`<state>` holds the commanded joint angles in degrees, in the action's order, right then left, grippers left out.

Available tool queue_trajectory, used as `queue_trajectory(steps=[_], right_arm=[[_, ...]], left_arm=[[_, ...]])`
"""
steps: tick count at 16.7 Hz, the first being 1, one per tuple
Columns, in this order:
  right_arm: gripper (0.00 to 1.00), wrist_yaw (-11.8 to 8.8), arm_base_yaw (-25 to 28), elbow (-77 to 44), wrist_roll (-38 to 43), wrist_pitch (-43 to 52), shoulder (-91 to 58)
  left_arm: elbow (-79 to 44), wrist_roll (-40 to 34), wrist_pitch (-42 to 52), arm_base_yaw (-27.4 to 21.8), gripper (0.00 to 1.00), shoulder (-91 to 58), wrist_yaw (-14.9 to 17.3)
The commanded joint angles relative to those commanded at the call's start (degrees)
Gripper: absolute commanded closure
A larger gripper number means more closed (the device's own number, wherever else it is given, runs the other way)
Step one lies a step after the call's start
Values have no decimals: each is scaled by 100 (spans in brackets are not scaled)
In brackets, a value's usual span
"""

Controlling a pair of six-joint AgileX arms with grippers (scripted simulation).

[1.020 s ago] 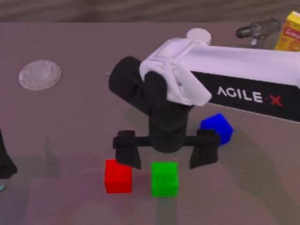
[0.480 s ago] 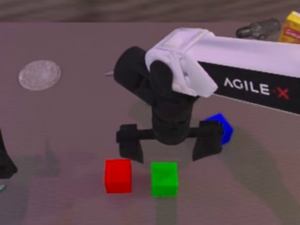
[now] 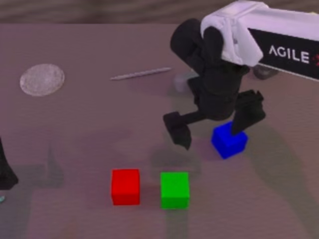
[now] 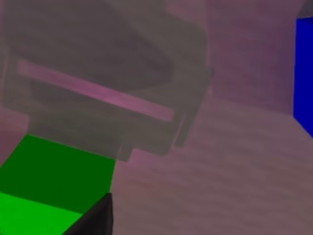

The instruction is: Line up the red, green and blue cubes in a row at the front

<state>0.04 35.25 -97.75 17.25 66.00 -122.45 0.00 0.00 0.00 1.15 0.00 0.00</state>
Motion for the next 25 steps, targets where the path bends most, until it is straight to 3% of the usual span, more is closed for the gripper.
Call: queue_trajectory(steps=[3,6,13,20,25], right_arm=[[0,3,-466,-80,-1030,-3,-75],[0,10,-746,-132,-1523,-24,-95],[0,13,-757,-48,-1557,-122,-108],[0,17,-768,795,-1554,-1579,-679],[0,18,-767,907,-1553,-1746,-769]], left_arm=[[0,0,0,0,0,0,0],[0,0,0,0,0,0,0],[0,0,0,0,0,0,0],[0,0,0,0,0,0,0],[0,0,0,0,0,0,0]])
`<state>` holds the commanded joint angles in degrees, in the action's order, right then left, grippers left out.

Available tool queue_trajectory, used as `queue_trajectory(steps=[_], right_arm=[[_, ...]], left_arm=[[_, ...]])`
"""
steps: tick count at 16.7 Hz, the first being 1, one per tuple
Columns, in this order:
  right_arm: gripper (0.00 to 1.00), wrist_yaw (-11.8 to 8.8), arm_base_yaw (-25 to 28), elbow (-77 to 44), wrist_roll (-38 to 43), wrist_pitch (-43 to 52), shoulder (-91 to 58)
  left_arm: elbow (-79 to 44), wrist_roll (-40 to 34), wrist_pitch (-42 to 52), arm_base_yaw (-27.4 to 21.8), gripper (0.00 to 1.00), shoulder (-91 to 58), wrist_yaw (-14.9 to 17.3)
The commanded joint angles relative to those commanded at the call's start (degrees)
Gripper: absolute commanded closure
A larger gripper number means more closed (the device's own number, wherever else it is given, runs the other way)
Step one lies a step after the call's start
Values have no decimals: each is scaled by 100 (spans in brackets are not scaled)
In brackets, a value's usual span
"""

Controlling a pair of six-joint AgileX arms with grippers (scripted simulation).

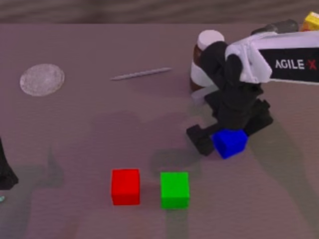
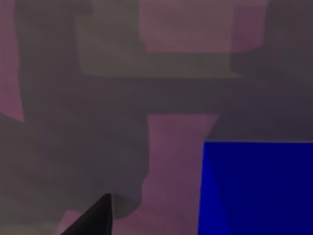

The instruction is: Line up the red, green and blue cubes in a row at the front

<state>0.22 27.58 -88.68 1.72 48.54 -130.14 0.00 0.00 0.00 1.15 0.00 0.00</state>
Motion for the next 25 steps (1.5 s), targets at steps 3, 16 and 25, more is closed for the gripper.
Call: queue_trajectory(steps=[3,16,25], right_arm=[[23,0,0,0,0,0,0],[100,0,0,0,0,0,0],[100,-8,34,-220,-16,287,216]], left_arm=[[0,0,0,0,0,0,0],[0,0,0,0,0,0,0],[0,0,0,0,0,0,0]])
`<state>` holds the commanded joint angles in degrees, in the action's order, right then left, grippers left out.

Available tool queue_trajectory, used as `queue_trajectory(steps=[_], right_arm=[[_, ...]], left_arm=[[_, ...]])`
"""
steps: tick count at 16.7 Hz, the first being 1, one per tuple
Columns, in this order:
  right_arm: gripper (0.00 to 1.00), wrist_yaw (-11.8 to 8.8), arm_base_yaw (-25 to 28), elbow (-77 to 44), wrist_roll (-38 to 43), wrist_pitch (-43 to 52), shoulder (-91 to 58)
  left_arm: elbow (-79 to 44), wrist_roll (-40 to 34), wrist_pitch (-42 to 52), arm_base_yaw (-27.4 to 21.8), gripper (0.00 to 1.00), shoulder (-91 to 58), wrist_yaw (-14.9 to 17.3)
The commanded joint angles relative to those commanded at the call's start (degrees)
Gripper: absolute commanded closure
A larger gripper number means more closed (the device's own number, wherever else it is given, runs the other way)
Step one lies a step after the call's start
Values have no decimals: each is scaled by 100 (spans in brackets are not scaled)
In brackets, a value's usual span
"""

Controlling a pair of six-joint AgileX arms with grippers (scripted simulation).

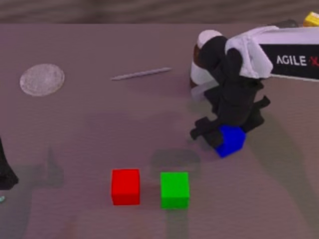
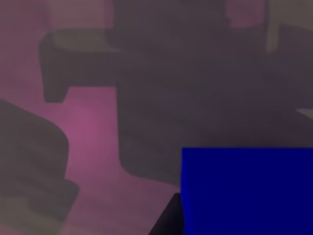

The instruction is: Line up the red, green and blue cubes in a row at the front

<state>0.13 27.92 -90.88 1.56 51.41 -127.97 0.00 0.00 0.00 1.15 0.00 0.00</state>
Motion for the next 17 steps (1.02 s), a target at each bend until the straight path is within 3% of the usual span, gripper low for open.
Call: queue_trajectory(steps=[5,12,17], right_arm=[[100,4,25,-582,0,1019,388],[100,3,33,-579,96,1081,467],[100,15,417,90,1277,1001,1026]], left_arm=[[0,0,0,0,0,0,0],[0,0,0,0,0,0,0],[0,0,0,0,0,0,0]])
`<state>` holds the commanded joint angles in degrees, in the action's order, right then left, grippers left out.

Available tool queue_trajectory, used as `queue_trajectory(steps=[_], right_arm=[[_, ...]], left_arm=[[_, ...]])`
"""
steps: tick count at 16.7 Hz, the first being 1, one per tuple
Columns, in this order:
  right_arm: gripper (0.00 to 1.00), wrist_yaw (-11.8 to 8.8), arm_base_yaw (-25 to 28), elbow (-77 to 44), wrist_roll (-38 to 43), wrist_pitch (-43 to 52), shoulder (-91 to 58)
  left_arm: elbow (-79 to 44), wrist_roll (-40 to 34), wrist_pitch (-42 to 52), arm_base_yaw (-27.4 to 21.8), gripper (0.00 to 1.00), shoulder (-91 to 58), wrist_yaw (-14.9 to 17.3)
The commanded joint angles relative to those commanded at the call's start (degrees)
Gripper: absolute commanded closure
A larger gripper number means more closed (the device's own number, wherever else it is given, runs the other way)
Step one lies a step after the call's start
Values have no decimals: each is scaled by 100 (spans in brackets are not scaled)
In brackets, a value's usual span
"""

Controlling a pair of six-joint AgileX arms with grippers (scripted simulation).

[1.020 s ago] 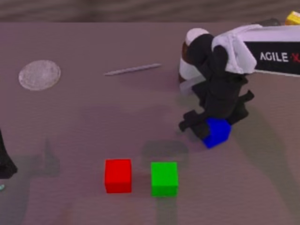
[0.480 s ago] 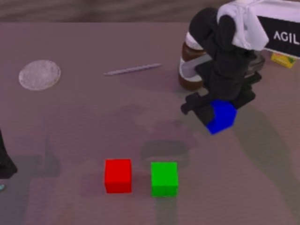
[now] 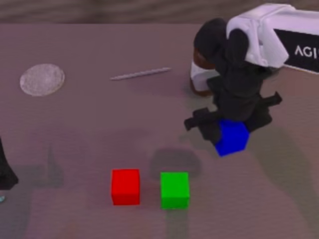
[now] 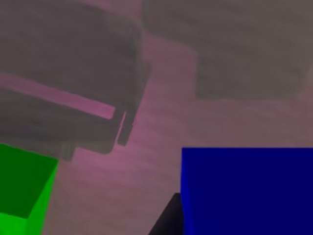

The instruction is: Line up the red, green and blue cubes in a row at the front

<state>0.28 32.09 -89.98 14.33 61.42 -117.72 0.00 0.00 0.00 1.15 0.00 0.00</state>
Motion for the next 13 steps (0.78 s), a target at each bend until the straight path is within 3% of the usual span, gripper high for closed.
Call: queue_trajectory(steps=[7,13], right_arm=[[100,46,628,1290,2263,-179,1090],[100,48,672,1437,2479,-214,1232]], left_arm=[[0,0,0,0,0,0,0],[0,0,0,0,0,0,0]])
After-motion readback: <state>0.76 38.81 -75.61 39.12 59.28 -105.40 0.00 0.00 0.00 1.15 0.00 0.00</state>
